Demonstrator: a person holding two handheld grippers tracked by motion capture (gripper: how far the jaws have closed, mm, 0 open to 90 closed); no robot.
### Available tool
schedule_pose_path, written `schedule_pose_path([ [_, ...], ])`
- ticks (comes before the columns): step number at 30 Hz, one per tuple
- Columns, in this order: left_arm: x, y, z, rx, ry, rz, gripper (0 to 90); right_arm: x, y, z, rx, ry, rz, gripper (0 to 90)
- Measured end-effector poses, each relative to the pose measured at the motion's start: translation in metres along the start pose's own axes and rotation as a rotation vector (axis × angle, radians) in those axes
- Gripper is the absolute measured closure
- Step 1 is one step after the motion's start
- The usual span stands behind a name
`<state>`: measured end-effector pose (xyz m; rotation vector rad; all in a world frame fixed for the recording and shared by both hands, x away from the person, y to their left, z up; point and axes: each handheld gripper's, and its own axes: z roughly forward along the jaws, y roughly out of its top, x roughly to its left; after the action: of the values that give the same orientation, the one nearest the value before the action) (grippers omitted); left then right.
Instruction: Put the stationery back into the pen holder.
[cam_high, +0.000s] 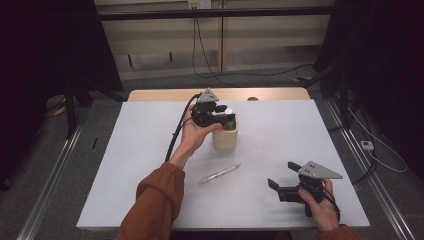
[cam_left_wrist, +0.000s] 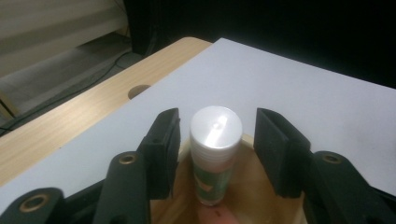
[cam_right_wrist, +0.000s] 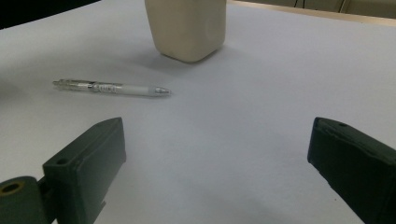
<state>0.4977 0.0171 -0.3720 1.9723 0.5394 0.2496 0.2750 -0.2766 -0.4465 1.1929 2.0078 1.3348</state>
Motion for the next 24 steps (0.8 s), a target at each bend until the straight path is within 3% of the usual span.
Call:
schedule_pose_path([
  [3, -0.002, 0.001, -0.004, -0.005, 0.027, -0.006, 41.0, 0.000, 0.000, 0.000, -0.001, 0.001, 0.000, 4.2],
  [5, 0.000, 0.001, -0.007, -0.002, 0.032, -0.031, 30.9, 0.000, 0.000, 0.000, 0.001, 0.001, 0.000, 4.2],
  [8, 0.001, 0.001, -0.012, 0.010, 0.032, -0.073, 24.3, 0.001, 0.000, 0.000, 0.001, 0.000, -0.001, 4.2],
  [15, 0.002, 0.000, -0.027, 0.021, 0.048, -0.087, 11.5, 0.000, 0.000, 0.001, 0.003, -0.004, -0.004, 4.2],
  [21, 0.002, -0.005, -0.037, 0.033, 0.044, -0.089, 4.1, 0.001, 0.000, 0.002, 0.004, -0.003, -0.004, 4.3],
  [24, 0.004, -0.010, -0.041, 0.042, 0.056, -0.093, 4.9, 0.001, 0.000, 0.002, 0.005, -0.002, -0.006, 4.3],
])
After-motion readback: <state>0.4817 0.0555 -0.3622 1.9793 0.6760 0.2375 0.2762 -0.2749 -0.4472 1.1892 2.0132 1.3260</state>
